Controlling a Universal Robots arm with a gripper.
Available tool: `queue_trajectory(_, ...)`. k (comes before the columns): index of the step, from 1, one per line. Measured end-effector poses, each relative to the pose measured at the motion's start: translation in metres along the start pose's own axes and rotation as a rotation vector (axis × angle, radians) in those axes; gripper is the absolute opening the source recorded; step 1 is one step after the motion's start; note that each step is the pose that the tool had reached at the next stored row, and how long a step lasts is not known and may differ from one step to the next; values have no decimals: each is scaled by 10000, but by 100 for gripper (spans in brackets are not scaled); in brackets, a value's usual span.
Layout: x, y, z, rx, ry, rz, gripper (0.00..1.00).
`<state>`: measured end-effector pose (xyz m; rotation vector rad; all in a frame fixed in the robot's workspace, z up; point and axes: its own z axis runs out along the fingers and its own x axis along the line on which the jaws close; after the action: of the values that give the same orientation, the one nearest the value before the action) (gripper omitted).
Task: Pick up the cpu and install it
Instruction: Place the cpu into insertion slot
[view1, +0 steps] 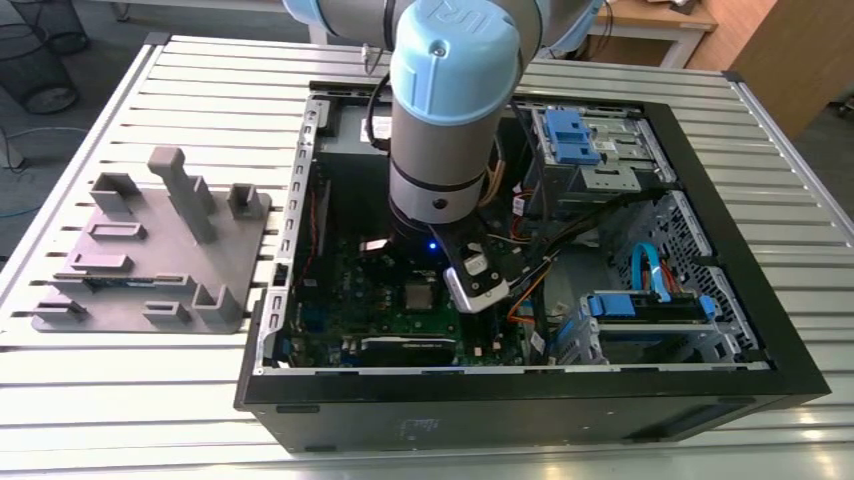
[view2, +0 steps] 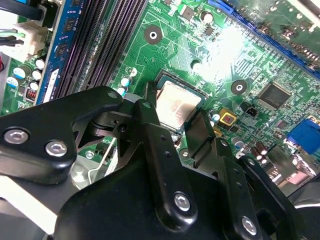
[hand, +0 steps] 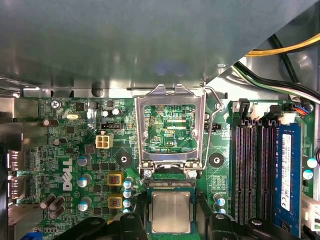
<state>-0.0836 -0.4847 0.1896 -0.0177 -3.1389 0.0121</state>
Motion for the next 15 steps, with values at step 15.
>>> queue_trajectory(15, 5, 0, 13, -4, -3, -2, 47)
